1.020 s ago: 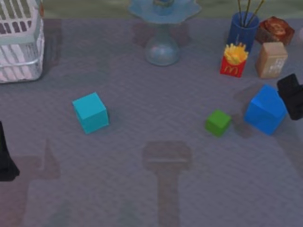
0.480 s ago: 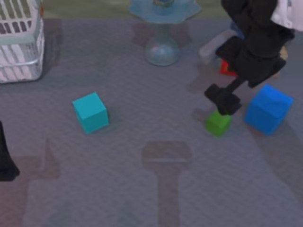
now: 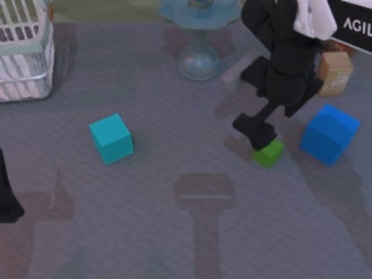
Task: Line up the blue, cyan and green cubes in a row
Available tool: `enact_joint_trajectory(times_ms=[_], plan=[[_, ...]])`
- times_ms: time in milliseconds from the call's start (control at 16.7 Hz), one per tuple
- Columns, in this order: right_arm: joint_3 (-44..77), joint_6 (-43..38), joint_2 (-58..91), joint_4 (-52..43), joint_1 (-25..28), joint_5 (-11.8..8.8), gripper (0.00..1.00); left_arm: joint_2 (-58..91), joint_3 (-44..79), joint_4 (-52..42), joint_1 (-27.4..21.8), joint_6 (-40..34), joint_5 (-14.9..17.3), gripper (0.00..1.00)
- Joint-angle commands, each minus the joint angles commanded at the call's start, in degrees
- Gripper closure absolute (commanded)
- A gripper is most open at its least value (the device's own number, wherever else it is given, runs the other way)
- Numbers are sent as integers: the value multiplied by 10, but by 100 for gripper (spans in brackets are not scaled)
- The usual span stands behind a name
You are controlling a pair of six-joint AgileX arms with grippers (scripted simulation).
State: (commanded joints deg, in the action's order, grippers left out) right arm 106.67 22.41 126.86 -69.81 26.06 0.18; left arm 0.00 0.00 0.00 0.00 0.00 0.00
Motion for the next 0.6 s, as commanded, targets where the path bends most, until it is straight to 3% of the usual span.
enact_joint_trajectory(times_ms=[300,600], plan=[[-10,0,2,11,-2,0,0,0,0,0,0,0,0,0],[-81,-1,35,122,0,0,0,0,0,0,0,0,0,0]])
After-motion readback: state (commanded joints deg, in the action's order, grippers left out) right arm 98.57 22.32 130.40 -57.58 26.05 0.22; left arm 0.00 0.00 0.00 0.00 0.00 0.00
